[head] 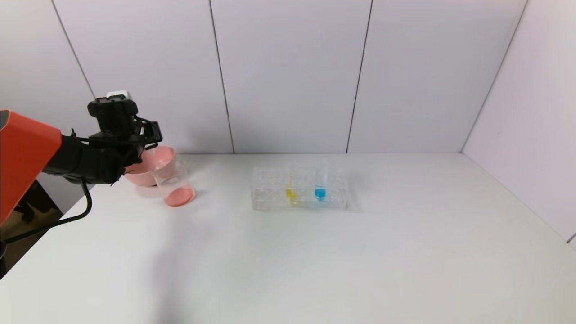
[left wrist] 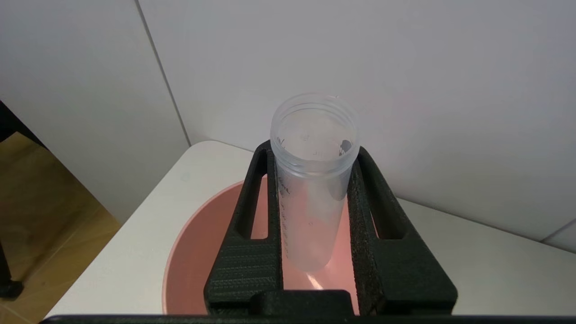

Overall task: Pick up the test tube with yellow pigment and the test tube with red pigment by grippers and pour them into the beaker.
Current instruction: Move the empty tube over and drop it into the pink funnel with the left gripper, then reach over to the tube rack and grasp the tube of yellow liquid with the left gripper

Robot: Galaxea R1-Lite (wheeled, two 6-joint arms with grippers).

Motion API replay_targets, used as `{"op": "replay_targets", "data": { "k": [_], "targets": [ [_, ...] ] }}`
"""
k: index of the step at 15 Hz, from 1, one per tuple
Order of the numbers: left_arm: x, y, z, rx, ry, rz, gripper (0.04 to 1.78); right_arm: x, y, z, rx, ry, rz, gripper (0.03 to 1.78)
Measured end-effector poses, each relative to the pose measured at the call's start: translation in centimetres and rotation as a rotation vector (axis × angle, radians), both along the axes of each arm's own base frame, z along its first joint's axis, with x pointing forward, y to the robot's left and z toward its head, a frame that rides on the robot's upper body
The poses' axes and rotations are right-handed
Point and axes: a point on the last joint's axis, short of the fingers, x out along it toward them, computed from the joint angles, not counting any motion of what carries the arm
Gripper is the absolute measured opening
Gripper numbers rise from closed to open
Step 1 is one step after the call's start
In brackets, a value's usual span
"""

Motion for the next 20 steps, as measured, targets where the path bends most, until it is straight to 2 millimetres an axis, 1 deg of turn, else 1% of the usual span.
{"op": "replay_targets", "data": {
  "k": [4, 6, 7, 9, 11, 13, 14, 16, 18, 20],
  "targets": [
    [0.9, 0.2, -1.6, 0.008, -0.005, 0.004, 0.46, 0.0, 0.0, 0.0, 0.000, 0.000, 0.000, 1.71],
    [1.0, 0.3, -1.9, 0.006, -0.006, 0.007, 0.57, 0.0, 0.0, 0.0, 0.000, 0.000, 0.000, 1.71],
    [1.0, 0.4, -1.9, 0.007, -0.009, 0.009, 0.67, 0.0, 0.0, 0.0, 0.000, 0.000, 0.000, 1.71],
    [1.0, 0.2, -2.0, 0.006, -0.006, 0.008, 0.94, 0.0, 0.0, 0.0, 0.000, 0.000, 0.000, 1.71],
    [0.9, 0.3, -2.1, 0.007, -0.003, 0.012, 1.29, 0.0, 0.0, 0.0, 0.000, 0.000, 0.000, 1.71],
    [0.6, 0.2, -1.7, 0.006, -0.007, 0.011, 1.55, 0.0, 0.0, 0.0, 0.000, 0.000, 0.000, 1.71],
    [0.3, 0.0, -1.5, 0.006, -0.006, 0.004, 1.64, 0.0, 0.0, 0.0, 0.000, 0.000, 0.000, 1.71],
    [-0.9, -0.5, -1.0, 0.003, 0.004, -0.026, 1.75, 0.0, 0.0, 0.0, 0.000, 0.000, 0.000, 1.71],
    [-2.8, -1.1, -0.7, -0.004, 0.019, -0.117, 1.77, 0.0, 0.0, 0.0, 0.000, 0.000, 0.000, 1.71],
    [-5.3, -1.6, -0.7, -0.011, 0.019, -0.261, 1.76, 0.0, 0.0, 0.0, 0.000, 0.000, 0.000, 1.71]
  ]
}}
